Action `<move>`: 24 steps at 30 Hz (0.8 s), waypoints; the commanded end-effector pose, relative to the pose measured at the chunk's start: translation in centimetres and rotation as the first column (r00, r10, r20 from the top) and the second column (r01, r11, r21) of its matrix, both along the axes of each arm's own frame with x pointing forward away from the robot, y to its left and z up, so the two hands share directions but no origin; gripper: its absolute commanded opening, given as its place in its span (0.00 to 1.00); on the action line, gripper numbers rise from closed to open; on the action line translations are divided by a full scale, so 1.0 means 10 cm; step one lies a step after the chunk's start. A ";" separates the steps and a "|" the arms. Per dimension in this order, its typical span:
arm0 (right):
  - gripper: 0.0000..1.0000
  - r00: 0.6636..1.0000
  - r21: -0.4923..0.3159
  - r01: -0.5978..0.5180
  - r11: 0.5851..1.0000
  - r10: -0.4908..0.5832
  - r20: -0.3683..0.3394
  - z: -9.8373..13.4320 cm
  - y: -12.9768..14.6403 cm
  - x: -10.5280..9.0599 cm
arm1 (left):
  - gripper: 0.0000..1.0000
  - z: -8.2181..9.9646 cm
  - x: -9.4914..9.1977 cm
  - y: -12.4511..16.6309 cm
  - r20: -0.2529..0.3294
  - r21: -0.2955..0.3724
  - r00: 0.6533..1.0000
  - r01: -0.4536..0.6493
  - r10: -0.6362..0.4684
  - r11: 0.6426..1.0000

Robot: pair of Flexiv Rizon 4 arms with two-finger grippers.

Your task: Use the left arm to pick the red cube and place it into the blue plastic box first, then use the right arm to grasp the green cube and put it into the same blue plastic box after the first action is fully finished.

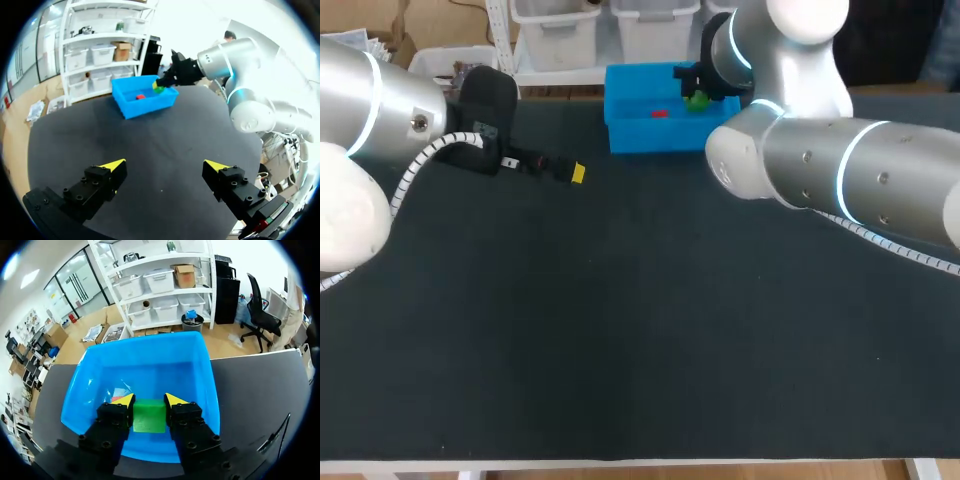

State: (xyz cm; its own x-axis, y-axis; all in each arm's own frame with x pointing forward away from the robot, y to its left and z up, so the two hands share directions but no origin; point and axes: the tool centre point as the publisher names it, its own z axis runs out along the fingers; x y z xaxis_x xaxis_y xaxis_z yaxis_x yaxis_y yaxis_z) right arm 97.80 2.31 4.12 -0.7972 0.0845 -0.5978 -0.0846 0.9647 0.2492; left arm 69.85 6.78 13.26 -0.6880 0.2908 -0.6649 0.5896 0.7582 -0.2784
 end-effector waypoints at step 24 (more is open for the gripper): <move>1.00 0.997 0.028 0.015 0.999 -0.018 0.082 0.75 -0.09 -0.42 | 1.00 -0.01 0.00 0.02 0.003 -0.007 1.000 0.006 -0.006 1.000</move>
